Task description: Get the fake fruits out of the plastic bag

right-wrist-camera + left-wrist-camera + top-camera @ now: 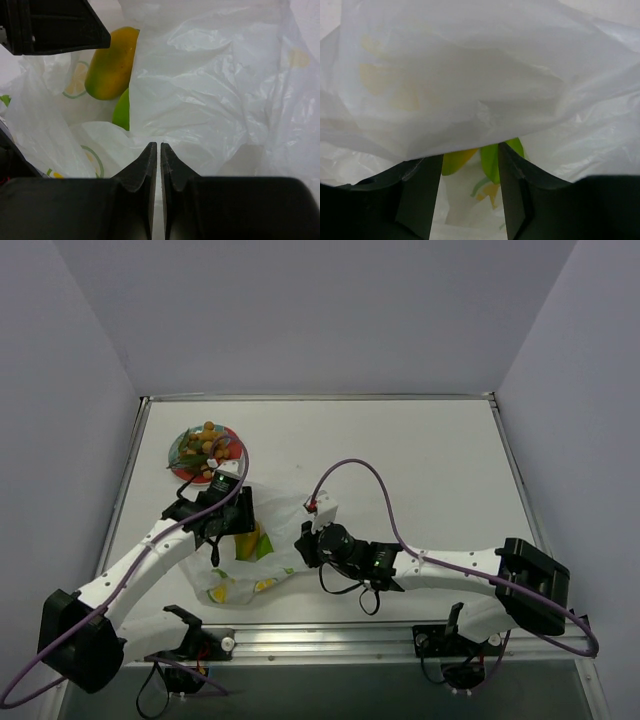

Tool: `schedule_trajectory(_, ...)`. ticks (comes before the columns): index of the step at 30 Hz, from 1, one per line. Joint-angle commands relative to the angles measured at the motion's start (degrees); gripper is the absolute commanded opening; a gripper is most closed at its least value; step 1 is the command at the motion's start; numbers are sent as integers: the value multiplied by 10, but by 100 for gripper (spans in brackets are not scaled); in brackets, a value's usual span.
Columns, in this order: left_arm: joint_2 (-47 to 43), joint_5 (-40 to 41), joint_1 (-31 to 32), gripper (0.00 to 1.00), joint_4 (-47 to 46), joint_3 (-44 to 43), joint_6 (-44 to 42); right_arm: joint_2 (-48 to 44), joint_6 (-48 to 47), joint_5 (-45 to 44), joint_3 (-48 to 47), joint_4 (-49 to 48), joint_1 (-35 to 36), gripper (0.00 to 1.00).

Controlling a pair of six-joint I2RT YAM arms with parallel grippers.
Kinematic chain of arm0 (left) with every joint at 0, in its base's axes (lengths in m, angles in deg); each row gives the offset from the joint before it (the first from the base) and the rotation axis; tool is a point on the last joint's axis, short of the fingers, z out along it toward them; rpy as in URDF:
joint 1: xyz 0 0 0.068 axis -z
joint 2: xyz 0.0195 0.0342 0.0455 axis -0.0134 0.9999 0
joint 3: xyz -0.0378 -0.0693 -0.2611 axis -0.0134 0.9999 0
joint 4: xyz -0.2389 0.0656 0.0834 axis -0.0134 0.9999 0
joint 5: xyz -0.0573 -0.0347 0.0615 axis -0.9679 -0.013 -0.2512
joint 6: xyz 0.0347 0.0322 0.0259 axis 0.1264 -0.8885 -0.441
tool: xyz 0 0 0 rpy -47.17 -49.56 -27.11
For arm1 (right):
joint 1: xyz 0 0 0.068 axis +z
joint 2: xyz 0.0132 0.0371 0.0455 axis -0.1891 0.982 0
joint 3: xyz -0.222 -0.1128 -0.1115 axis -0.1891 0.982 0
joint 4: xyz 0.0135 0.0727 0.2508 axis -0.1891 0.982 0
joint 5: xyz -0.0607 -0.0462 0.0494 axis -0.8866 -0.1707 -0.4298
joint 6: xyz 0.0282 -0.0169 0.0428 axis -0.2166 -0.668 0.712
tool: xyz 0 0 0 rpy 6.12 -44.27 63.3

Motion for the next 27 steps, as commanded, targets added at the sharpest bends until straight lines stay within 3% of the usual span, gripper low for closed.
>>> schedule_trajectory(1, 25, 76, 0, 46, -13, -23, -30, -29, 10, -8, 9, -22, -4, 4)
schedule_trajectory(3, 29, 76, 0, 55, -28, -10, -35, -31, 10, -9, 12, -22, -6, 4)
schedule_trajectory(4, 29, 75, 0, 65, -30, -7, -36, -31, 10, -8, 13, -21, -7, 4)
schedule_trajectory(7, 47, 71, 0, 78, -30, -9, -37, -30, 9, -8, 13, -22, -8, 4)
schedule_trajectory(19, 115, 63, 0, 80, -57, 11, -26, -41, 9, -15, 29, -30, -10, 8)
schedule_trajectory(27, 157, 51, 1, 77, -88, 36, -9, -29, 17, -21, 39, -47, -17, 36)
